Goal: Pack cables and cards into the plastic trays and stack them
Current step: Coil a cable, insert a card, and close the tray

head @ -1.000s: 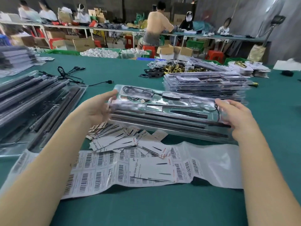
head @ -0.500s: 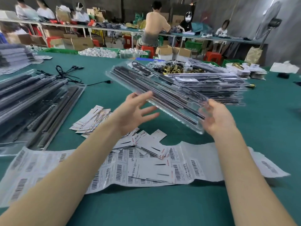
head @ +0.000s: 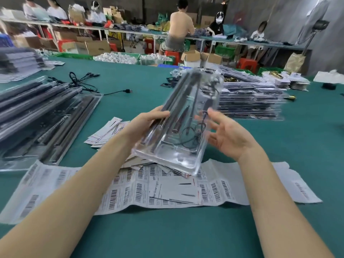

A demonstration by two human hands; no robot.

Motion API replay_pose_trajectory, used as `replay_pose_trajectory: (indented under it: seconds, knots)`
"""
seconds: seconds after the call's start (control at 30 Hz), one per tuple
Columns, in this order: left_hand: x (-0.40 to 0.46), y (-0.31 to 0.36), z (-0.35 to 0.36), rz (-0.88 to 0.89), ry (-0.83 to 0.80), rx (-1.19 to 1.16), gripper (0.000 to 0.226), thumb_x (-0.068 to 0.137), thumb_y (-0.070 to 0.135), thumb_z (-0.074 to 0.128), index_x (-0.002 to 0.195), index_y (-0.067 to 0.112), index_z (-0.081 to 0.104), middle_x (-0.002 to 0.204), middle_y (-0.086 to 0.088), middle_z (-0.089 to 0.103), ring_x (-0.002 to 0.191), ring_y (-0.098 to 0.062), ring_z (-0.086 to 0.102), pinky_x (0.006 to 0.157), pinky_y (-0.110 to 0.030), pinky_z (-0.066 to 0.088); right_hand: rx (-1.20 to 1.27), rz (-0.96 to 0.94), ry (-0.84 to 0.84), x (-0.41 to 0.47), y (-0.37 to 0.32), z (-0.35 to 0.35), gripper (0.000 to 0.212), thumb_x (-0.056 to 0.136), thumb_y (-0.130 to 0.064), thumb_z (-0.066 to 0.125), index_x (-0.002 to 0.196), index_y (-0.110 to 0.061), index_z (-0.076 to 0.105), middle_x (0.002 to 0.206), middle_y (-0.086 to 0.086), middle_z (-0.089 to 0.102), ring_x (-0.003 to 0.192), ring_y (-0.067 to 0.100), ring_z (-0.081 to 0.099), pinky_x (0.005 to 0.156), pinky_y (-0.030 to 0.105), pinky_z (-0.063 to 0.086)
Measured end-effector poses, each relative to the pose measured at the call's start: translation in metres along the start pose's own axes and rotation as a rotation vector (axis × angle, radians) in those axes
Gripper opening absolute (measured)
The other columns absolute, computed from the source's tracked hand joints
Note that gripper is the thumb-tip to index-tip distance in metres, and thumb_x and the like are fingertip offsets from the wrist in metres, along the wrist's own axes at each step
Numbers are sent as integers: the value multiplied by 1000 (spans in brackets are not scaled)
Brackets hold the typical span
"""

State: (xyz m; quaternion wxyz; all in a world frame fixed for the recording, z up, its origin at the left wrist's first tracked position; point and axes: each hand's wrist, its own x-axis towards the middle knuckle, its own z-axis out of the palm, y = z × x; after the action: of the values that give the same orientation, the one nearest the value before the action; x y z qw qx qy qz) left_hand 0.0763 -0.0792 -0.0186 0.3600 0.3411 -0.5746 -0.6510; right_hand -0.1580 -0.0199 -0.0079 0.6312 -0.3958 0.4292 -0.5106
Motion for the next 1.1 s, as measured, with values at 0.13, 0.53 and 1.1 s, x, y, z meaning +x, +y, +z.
replay_pose_trajectory:
  seconds: [0.13,0.53,1.1]
  knots:
    - [-4,11,-19,-217,65,-19,59,101,63,29,118,23,69,102,4,76,88,-9,74,74,-28,58,97,7,62,-5,7,-2,53,84,-17,69,135,-9,56,109,4,75,73,17,71,59,20,58]
    - [-6,41,-19,374,425,348,16,96,31,64,80,32,63,65,15,61,54,-5,49,49,-16,39,325,-19,520,-2,36,5,60,91,1,68,145,2,41,122,18,62,76,26,77,61,26,60]
    - [-22,-26,111,191,-132,1083,39,84,48,74,110,26,56,94,5,66,86,-16,58,75,-29,47,-695,127,471,-15,32,-7,24,85,-31,68,67,-15,68,74,12,75,47,20,56,44,23,37]
